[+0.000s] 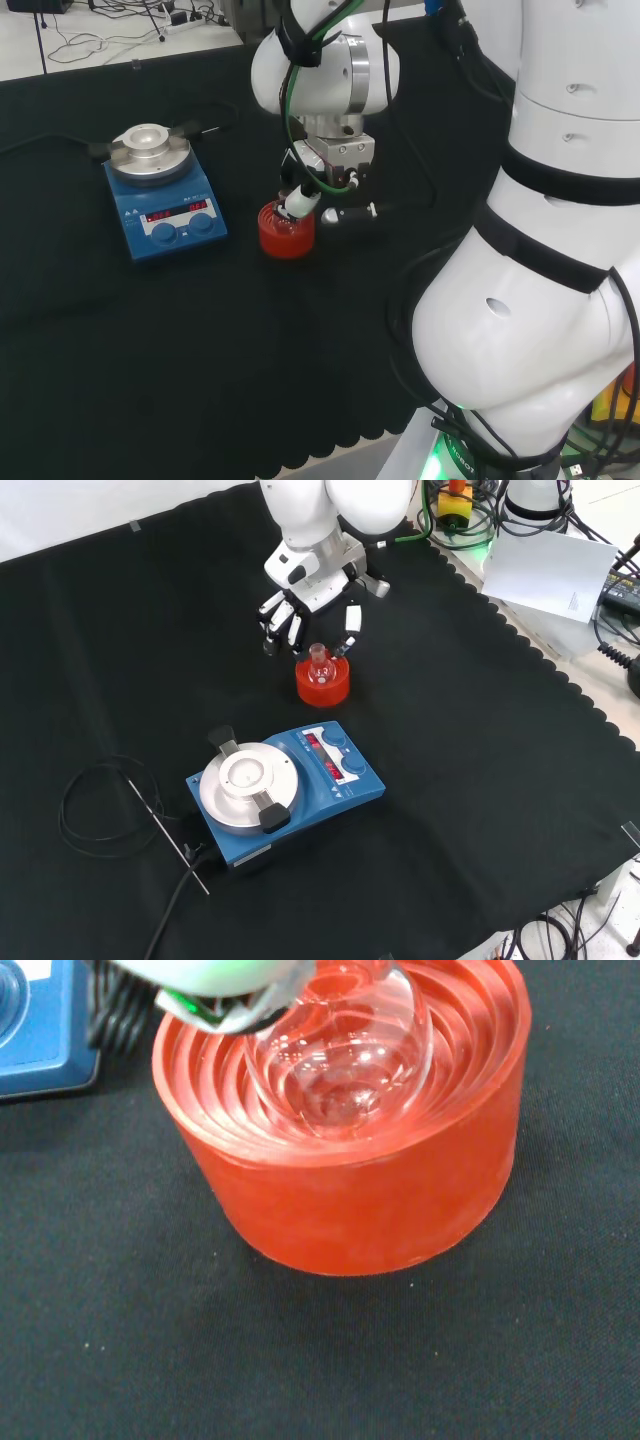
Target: Pick up the round-bottom flask.
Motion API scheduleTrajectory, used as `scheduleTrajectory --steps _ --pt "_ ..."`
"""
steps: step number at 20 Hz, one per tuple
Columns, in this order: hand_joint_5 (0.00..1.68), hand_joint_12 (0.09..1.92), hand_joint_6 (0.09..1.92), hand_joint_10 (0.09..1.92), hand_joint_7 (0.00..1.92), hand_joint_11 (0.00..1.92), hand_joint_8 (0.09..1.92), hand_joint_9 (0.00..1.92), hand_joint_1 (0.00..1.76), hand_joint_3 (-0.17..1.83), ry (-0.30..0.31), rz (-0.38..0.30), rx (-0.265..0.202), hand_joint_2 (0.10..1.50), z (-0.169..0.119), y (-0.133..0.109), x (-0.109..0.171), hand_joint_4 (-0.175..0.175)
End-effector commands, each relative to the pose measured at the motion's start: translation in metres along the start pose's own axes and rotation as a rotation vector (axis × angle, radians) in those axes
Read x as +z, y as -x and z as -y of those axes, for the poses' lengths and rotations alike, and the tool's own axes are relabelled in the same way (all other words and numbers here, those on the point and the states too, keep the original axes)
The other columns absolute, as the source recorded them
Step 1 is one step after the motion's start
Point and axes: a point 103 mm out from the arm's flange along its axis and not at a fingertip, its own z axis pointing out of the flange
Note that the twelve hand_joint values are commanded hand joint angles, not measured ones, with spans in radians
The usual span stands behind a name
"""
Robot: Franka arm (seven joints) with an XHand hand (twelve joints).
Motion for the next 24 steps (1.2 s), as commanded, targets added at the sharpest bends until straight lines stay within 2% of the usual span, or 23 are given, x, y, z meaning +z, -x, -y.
scheduleTrajectory --steps 1,10,19,21,23,24 --pt "0.87 1.44 0.73 0.68 0.24 0.04 0.67 0.44 0.93 0.70 -0.010 0.006 0.006 0.63 -0.0035 -0.0015 0.0005 -0.078" --pt "0.91 1.45 0.75 0.68 0.24 0.08 0.67 0.46 0.94 0.69 -0.015 0.004 0.012 0.64 -0.0074 -0.0009 -0.0041 -0.089" --pt "0.86 1.45 0.77 0.67 0.24 0.09 0.67 0.46 0.95 0.68 -0.029 0.006 0.019 0.64 -0.0061 0.0042 -0.0003 -0.091" --pt "0.91 1.45 0.77 0.67 0.24 0.09 0.68 0.46 0.95 0.68 -0.022 0.021 0.020 0.64 -0.0063 0.0027 -0.0009 -0.099" --pt "1.05 1.45 0.83 0.68 0.25 0.10 0.69 0.47 1.03 0.53 -0.009 0.032 0.023 0.76 -0.0064 0.0012 -0.0015 0.070" --pt "1.09 1.44 0.85 0.67 0.26 0.12 0.69 0.48 1.06 0.52 0.002 0.037 0.023 0.78 -0.0063 0.0013 -0.0023 0.105"
